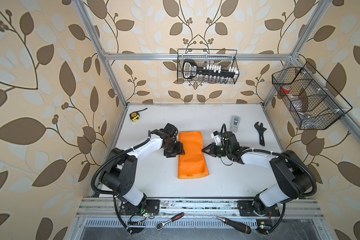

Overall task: Wrap a gift box in wrapping paper
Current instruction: Second fold the wrapping paper around the gift box, then smooth out the wrapping paper on the gift box.

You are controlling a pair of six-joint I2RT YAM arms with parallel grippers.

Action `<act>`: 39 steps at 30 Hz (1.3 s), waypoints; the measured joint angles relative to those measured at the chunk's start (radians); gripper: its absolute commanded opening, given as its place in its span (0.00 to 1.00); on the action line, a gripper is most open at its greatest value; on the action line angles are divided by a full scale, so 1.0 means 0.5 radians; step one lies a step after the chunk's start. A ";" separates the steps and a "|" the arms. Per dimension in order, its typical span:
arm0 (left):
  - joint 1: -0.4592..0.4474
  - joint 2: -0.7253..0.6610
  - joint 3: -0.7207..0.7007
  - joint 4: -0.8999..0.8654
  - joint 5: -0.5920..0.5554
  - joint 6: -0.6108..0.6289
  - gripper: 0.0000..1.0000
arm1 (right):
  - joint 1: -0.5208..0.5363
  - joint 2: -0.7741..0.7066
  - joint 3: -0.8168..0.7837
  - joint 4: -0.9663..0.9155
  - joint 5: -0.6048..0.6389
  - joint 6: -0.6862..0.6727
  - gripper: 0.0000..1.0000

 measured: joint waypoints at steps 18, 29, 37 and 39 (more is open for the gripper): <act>0.002 0.000 -0.035 0.066 0.086 -0.011 0.57 | -0.096 0.252 -0.136 0.098 0.047 -0.069 0.30; 0.004 0.000 -0.063 0.134 0.134 -0.048 0.56 | 0.040 0.369 -0.140 0.375 0.040 0.058 0.27; 0.004 0.000 -0.091 0.201 0.192 -0.091 0.56 | 0.042 0.165 -0.175 0.314 0.041 0.111 0.27; 0.004 0.000 -0.099 0.215 0.201 -0.101 0.56 | 0.040 0.098 -0.175 0.285 0.050 0.112 0.27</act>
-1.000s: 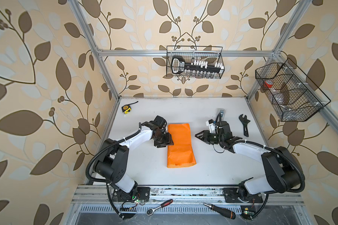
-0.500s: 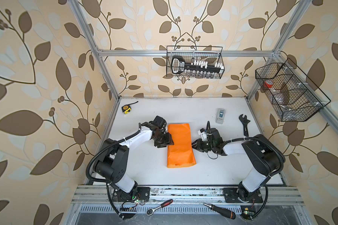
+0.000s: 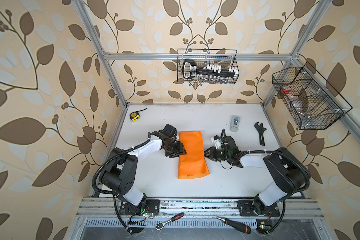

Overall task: Wrap a gift box in wrapping paper
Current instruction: Smooth out the wrapping paper on the gift box.

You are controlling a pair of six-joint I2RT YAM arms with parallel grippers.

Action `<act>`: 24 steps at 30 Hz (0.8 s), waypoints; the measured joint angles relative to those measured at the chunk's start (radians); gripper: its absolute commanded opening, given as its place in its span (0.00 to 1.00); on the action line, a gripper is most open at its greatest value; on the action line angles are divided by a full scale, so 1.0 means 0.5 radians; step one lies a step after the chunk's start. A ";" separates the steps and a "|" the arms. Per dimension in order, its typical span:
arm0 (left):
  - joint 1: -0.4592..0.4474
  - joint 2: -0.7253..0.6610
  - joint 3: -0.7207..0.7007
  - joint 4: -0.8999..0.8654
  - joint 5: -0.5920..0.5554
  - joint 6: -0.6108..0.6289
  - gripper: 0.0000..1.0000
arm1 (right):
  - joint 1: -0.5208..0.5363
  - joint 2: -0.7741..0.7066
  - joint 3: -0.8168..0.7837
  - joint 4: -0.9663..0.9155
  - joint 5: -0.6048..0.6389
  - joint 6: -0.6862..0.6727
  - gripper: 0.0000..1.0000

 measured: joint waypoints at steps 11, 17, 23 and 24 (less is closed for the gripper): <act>0.000 0.004 -0.040 0.080 0.056 -0.060 0.66 | 0.004 -0.105 0.000 -0.074 0.008 0.025 0.30; -0.001 0.004 -0.058 0.121 0.113 -0.097 0.72 | 0.014 -0.131 -0.006 -0.058 0.005 0.066 0.31; -0.001 0.004 -0.058 0.136 0.150 -0.121 0.76 | 0.040 -0.143 -0.006 -0.051 0.005 0.074 0.31; -0.001 0.004 -0.058 0.136 0.151 -0.123 0.76 | 0.045 -0.142 -0.005 -0.050 0.005 0.074 0.31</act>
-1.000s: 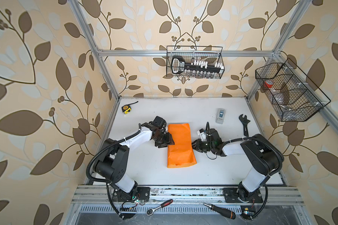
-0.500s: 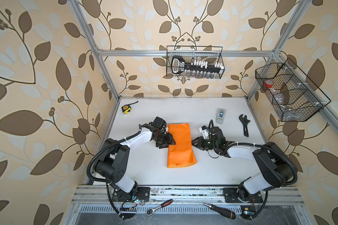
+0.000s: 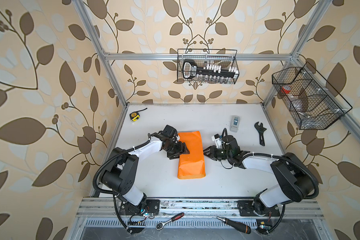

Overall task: Wrap a gift box in wrapping paper
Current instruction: Smooth out the wrapping paper on the gift box.

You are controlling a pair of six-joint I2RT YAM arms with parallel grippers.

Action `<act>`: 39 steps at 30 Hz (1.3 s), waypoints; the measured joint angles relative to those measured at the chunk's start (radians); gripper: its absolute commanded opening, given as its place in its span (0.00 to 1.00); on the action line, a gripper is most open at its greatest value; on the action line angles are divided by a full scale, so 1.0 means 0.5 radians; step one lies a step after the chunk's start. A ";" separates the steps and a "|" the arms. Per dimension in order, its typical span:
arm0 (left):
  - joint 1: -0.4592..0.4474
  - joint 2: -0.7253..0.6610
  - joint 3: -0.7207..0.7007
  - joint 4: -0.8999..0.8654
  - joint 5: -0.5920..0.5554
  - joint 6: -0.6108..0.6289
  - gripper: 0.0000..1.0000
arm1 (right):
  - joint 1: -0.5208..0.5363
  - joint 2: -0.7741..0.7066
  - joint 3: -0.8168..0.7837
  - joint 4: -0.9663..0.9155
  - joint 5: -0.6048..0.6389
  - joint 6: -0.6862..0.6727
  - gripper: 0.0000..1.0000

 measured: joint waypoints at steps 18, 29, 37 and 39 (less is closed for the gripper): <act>-0.005 0.011 0.041 -0.074 -0.006 0.006 0.75 | 0.069 0.057 0.008 0.070 -0.008 0.029 0.28; -0.095 0.164 0.237 -0.288 -0.139 0.054 0.73 | 0.071 0.060 0.011 0.076 -0.011 0.038 0.27; -0.108 0.185 0.276 -0.338 -0.170 0.071 0.72 | 0.072 0.047 0.021 0.040 -0.005 0.040 0.33; -0.108 0.186 0.276 -0.338 -0.172 0.072 0.72 | 0.072 0.014 0.034 -0.025 0.004 0.027 0.35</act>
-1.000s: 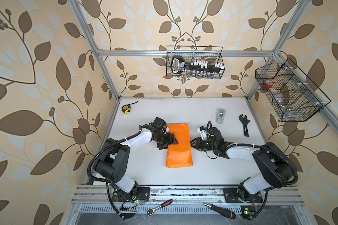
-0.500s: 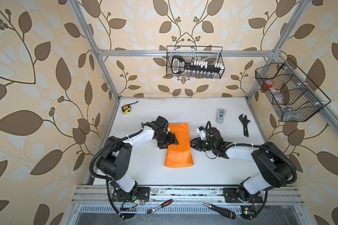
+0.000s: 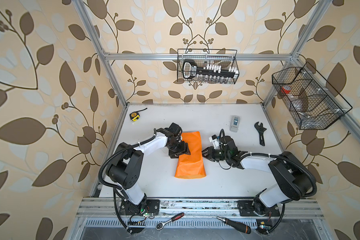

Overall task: Wrap a gift box in wrapping paper
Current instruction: Smooth out the wrapping paper on the gift box.

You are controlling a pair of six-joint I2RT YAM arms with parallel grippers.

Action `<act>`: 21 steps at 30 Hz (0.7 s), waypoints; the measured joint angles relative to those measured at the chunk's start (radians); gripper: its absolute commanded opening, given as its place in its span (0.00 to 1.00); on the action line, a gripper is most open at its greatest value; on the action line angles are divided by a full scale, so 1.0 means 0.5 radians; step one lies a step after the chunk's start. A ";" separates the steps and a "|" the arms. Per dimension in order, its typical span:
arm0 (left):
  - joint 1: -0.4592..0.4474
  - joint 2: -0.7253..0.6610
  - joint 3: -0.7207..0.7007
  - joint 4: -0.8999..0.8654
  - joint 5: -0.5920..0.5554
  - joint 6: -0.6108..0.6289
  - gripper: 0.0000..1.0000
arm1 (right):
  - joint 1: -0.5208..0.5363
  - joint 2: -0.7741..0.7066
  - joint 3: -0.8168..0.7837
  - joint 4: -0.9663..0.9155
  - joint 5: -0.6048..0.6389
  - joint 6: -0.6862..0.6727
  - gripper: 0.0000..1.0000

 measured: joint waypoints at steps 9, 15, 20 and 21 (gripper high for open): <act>-0.001 0.006 0.005 -0.005 0.000 0.000 0.71 | -0.160 -0.319 0.075 -0.328 0.085 -0.170 0.38; -0.001 0.007 0.006 -0.005 0.000 0.000 0.70 | -0.185 -0.262 0.110 -0.375 0.064 -0.233 0.33; -0.001 0.007 0.008 -0.006 0.000 0.000 0.71 | -0.116 -0.117 0.186 -0.372 0.055 -0.241 0.32; -0.001 0.007 0.008 -0.006 0.000 0.000 0.71 | -0.103 -0.096 0.198 -0.369 0.055 -0.240 0.32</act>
